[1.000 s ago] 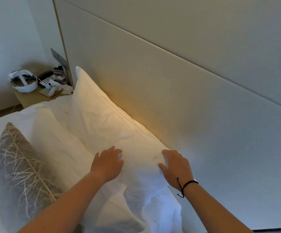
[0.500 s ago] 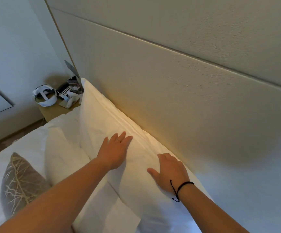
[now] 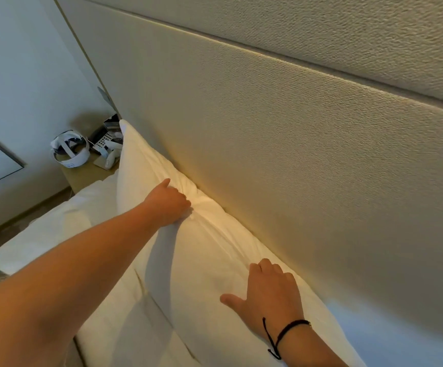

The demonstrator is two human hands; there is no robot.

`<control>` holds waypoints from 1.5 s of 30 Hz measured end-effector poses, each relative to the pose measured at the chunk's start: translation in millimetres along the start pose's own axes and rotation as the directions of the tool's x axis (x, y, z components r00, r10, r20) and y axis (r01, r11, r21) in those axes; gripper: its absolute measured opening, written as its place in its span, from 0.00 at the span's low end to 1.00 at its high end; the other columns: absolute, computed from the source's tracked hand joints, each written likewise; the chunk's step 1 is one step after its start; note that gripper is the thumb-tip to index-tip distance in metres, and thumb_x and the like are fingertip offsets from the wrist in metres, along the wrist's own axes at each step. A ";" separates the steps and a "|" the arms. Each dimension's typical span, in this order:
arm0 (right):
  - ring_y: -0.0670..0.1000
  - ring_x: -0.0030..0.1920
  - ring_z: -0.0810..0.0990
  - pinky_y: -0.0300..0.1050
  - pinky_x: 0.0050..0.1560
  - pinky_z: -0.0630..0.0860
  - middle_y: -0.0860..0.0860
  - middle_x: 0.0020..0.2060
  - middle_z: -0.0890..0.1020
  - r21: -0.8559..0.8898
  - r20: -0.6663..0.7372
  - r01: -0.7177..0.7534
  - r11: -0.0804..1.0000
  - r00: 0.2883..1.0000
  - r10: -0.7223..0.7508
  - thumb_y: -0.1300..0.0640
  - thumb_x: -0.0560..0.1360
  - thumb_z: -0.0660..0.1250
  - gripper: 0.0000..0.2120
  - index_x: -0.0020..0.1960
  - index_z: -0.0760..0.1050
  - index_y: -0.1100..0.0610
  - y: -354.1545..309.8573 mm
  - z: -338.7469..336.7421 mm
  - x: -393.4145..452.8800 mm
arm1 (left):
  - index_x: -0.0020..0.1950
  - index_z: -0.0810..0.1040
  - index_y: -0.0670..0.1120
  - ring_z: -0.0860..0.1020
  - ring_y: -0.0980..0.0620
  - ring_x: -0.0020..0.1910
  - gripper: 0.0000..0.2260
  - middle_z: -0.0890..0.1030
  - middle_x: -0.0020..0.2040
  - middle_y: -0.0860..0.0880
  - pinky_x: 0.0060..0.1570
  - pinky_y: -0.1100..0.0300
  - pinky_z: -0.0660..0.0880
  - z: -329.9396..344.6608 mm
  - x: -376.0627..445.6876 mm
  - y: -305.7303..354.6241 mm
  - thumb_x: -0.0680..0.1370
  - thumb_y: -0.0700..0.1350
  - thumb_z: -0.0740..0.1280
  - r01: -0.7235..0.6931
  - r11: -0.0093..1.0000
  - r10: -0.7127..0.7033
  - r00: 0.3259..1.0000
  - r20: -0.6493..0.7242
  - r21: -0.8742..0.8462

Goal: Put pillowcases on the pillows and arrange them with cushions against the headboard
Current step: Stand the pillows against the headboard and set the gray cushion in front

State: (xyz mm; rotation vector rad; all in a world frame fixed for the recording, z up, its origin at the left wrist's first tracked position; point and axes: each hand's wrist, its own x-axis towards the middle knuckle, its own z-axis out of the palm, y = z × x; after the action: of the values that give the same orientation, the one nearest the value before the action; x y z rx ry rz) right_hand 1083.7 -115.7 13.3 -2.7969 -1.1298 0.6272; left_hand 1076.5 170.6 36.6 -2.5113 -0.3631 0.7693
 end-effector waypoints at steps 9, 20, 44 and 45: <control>0.53 0.49 0.77 0.44 0.42 0.65 0.51 0.46 0.78 0.084 0.052 0.098 0.992 0.993 -0.103 0.57 0.79 0.63 0.04 0.46 0.75 0.54 -21.9 -2.0 9.5 | 0.57 0.78 0.45 0.76 0.48 0.50 0.11 0.82 0.54 0.46 0.53 0.66 0.63 8.2 -17.6 -30.6 0.80 0.42 0.58 -0.094 0.995 0.091 0.988 -0.125 -0.019; 0.49 0.39 0.65 0.45 0.38 0.63 0.45 0.36 0.64 0.197 -0.229 0.222 0.955 0.957 -0.176 0.60 0.77 0.62 0.10 0.40 0.64 0.51 -46.5 -42.7 -18.6 | 0.50 0.77 0.53 0.74 0.52 0.37 0.06 0.76 0.37 0.55 0.34 0.60 0.64 -1.7 -54.6 -86.8 0.77 0.44 0.63 0.047 0.998 -0.060 0.940 -0.336 -0.045; 0.42 0.33 0.67 0.38 0.33 0.61 0.44 0.33 0.70 0.440 -0.030 0.021 0.898 1.000 -0.008 0.42 0.75 0.66 0.16 0.35 0.66 0.48 85.5 -51.7 -81.3 | 0.48 0.78 0.52 0.75 0.48 0.48 0.09 0.81 0.50 0.51 0.47 0.56 0.72 -75.7 -65.3 35.2 0.74 0.56 0.66 -0.393 0.806 0.342 0.919 -0.194 -0.443; 0.43 0.33 0.68 0.38 0.33 0.61 0.44 0.33 0.71 0.455 -0.060 0.028 0.890 0.998 -0.001 0.44 0.76 0.66 0.16 0.35 0.67 0.48 89.9 -51.7 -86.4 | 0.45 0.77 0.51 0.75 0.47 0.45 0.08 0.80 0.47 0.50 0.43 0.55 0.73 -75.5 -66.4 33.7 0.75 0.54 0.67 -0.390 0.792 0.311 0.920 -0.240 -0.469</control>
State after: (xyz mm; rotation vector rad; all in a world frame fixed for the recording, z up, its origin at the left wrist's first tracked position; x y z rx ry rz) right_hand 1106.5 -234.9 72.3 -2.3845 -0.8543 0.6984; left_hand 1070.4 88.8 103.7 -3.1817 -0.0343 0.6717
